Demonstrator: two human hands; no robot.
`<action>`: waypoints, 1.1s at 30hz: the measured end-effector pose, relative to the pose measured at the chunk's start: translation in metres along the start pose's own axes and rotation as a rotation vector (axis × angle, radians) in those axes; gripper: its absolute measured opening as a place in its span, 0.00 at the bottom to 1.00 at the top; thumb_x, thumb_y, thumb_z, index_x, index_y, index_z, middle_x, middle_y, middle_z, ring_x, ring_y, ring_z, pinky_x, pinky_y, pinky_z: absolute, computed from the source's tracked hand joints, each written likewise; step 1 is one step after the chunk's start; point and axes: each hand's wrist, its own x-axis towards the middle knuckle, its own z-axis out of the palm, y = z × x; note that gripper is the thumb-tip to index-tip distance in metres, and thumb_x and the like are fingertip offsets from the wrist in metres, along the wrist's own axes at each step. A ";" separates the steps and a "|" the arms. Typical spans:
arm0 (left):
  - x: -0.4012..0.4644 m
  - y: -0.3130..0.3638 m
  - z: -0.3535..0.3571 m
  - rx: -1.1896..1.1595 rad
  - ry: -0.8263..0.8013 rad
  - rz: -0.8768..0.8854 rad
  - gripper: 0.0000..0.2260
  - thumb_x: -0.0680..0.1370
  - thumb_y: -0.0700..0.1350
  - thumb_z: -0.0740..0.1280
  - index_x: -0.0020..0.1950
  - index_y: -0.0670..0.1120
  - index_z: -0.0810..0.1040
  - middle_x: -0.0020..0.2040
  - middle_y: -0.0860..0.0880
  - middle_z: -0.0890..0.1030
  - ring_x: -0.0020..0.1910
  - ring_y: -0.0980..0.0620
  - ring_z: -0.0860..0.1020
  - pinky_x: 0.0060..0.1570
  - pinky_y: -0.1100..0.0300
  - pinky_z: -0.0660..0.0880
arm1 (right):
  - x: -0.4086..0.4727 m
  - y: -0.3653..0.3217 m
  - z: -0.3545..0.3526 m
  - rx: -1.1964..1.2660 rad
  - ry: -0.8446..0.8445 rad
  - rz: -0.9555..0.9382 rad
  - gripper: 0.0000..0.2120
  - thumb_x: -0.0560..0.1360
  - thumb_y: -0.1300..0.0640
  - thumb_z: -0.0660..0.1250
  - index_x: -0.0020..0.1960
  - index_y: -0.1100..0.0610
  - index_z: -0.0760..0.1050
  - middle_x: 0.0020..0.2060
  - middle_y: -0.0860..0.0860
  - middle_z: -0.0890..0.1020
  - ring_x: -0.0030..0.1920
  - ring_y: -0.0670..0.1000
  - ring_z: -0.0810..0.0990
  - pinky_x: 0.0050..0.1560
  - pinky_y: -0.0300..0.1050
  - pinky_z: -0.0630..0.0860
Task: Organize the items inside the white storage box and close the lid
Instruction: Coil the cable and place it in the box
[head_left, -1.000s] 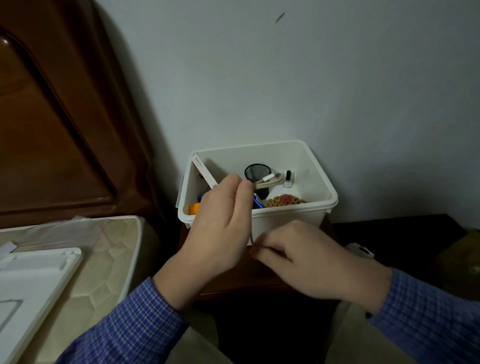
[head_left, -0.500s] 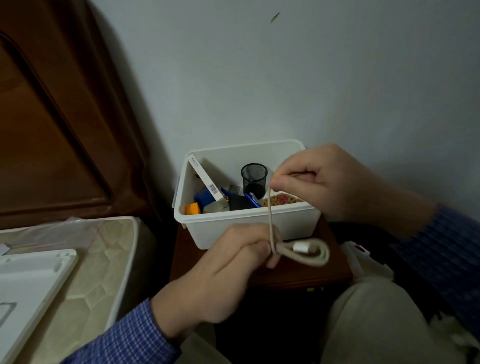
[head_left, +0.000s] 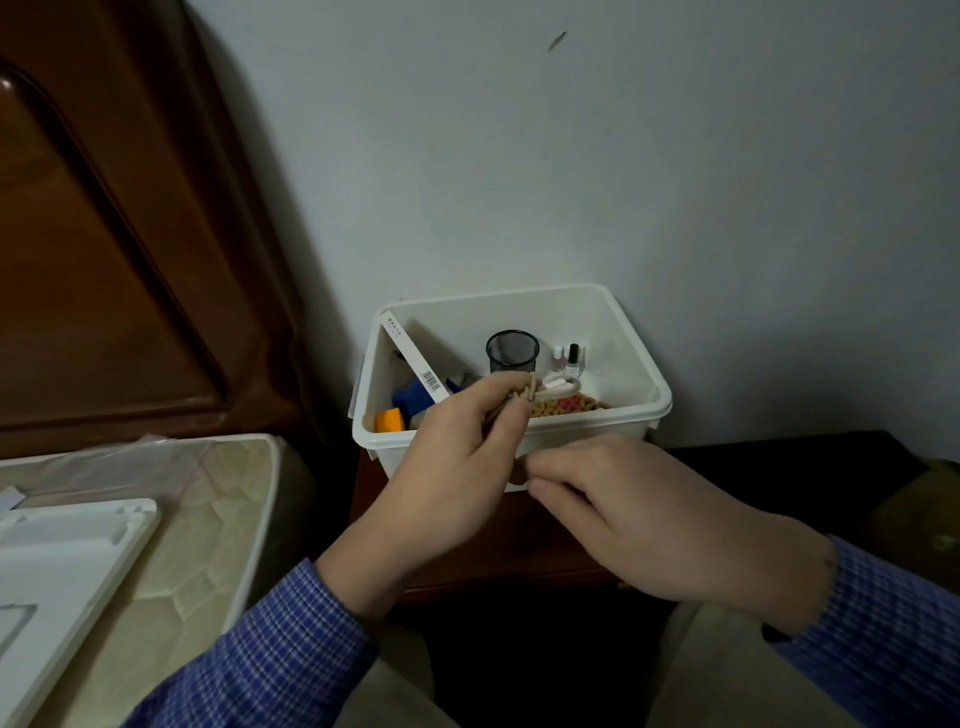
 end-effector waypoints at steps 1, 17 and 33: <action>-0.001 -0.002 0.000 -0.016 -0.024 0.000 0.12 0.83 0.47 0.60 0.62 0.53 0.79 0.49 0.55 0.84 0.49 0.59 0.80 0.50 0.65 0.75 | -0.001 -0.001 -0.003 -0.011 0.008 -0.018 0.17 0.83 0.50 0.58 0.36 0.43 0.64 0.31 0.43 0.73 0.36 0.45 0.74 0.39 0.45 0.72; -0.018 0.003 -0.024 -0.564 -0.337 0.144 0.15 0.79 0.41 0.64 0.64 0.47 0.82 0.39 0.53 0.78 0.38 0.57 0.72 0.39 0.68 0.69 | 0.021 0.015 -0.053 0.331 0.304 -0.028 0.06 0.75 0.57 0.74 0.43 0.46 0.84 0.37 0.44 0.84 0.36 0.41 0.80 0.38 0.31 0.72; -0.009 0.003 0.000 -0.666 0.147 -0.037 0.06 0.79 0.37 0.69 0.48 0.39 0.85 0.35 0.46 0.81 0.34 0.55 0.77 0.34 0.65 0.73 | 0.016 0.002 -0.005 0.315 0.516 0.072 0.04 0.76 0.59 0.72 0.47 0.53 0.86 0.32 0.45 0.84 0.32 0.45 0.83 0.37 0.48 0.80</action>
